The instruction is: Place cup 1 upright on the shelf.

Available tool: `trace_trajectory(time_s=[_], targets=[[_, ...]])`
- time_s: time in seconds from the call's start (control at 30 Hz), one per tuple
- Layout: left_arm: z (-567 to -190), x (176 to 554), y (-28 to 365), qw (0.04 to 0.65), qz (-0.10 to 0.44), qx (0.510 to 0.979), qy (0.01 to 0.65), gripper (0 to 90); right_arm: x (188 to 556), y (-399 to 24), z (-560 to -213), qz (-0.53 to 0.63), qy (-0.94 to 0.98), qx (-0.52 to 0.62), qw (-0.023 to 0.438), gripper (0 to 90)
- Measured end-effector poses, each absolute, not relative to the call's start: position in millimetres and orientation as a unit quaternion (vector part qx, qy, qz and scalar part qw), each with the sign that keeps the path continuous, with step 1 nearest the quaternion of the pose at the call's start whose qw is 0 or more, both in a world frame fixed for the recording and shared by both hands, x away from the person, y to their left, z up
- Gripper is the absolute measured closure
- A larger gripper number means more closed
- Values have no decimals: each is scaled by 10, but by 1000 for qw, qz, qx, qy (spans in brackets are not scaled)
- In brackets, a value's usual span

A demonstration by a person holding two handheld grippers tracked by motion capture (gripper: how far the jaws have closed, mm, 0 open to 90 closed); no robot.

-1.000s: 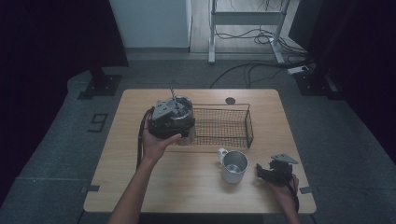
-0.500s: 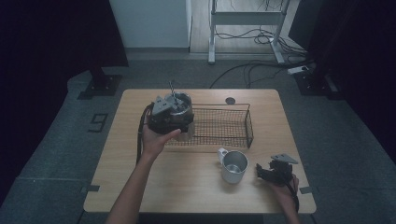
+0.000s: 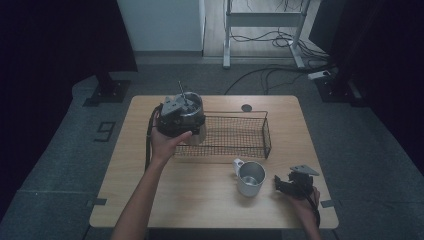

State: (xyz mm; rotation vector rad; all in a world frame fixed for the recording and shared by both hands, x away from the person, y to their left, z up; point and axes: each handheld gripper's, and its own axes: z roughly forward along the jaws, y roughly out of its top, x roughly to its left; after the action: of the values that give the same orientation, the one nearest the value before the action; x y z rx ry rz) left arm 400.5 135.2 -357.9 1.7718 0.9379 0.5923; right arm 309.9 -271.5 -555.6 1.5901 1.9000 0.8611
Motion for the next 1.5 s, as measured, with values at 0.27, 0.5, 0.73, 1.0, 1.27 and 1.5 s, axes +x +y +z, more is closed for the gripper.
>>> trace_trajectory(time_s=[0.27, 0.5, 0.73, 1.0, 1.27, 1.5], targets=[[-3617, 4097, 1311, 498, 242, 734, 394, 40, 3099, -2715, -5556, 317, 700, 586, 256, 157], [-3646, 4181, 1280, 494, 240, 734, 398, 40, 3098, -2715, -5556, 317, 700, 586, 256, 158], [-3696, 4277, 1243, 484, 248, 736, 404, 40, 3098, -2716, -5556, 317, 700, 585, 257, 158], [-3747, 4352, 1206, 482, 248, 738, 401, 40, 3098, -2715, -5556, 318, 700, 586, 257, 158], [-3818, 4423, 1164, 478, 244, 741, 403, 40, 3097, -2715, -5556, 317, 700, 586, 256, 158], [-3878, 4453, 1123, 475, 248, 739, 408, 40, 3097, -2715, -5556, 317, 700, 586, 256, 158]])
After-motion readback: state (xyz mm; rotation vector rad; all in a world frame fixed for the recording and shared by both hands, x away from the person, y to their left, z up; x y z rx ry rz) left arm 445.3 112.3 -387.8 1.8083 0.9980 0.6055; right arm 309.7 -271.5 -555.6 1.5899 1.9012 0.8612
